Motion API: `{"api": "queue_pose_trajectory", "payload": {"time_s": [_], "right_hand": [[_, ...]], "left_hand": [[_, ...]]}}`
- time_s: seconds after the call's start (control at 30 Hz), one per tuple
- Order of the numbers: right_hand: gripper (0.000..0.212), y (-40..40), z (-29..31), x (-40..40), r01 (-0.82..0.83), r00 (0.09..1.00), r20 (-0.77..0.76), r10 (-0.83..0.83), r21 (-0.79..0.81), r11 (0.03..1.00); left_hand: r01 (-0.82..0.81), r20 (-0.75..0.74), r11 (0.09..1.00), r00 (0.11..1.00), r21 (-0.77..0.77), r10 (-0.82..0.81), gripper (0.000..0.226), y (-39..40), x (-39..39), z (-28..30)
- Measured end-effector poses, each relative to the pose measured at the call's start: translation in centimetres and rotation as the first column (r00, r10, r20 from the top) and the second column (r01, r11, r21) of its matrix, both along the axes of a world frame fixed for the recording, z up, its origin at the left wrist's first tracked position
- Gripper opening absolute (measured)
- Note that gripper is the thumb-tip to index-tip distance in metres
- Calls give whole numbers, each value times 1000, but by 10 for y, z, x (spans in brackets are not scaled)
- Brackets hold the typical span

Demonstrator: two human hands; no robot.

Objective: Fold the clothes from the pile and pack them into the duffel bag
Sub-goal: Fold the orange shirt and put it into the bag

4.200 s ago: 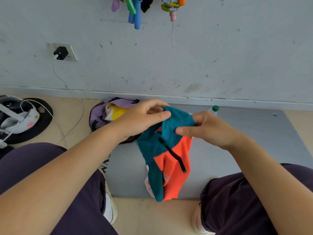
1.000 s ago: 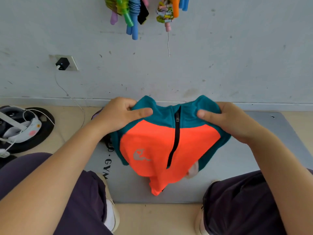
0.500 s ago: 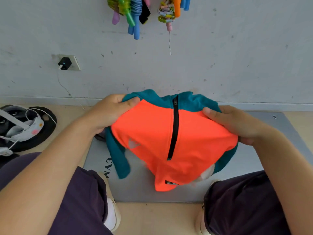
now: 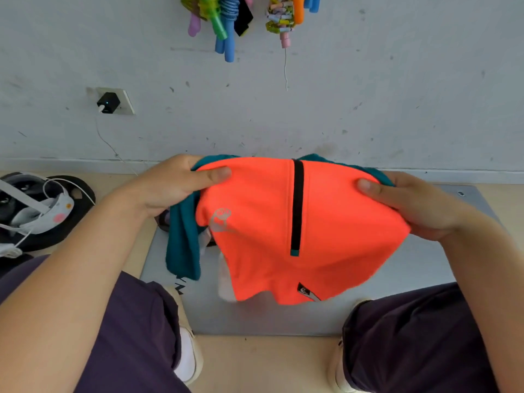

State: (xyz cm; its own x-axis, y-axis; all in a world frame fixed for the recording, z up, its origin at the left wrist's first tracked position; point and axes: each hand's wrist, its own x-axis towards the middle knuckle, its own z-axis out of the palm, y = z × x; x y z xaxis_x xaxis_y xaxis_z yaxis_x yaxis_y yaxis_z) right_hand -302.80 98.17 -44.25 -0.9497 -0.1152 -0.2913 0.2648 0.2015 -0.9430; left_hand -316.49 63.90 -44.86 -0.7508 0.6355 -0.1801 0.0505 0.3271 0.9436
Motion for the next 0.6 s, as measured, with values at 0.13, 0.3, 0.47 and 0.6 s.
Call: {"api": "queue_pose_trajectory", "payload": {"time_s": [0.13,0.3,0.47,0.6], "right_hand": [[59,0,9,4,-120,991,91,103,206,971],[56,8,10,4,-165,986,110,125,568,806],[21,10,7,4,15,1000,-16,-13,159,987],[45,9,1,-3,131,991,-13,-130,54,990]], "left_hand": [[25,-51,997,998,-69,-29,30,0,1,-1],[197,-53,852,966,-484,-254,63,-7,-1,-6],[-70,-181,968,983,-241,26,47,-10,-7,-6],[-155,-166,979,977,-130,133,53,-4,-9,-6]]}}
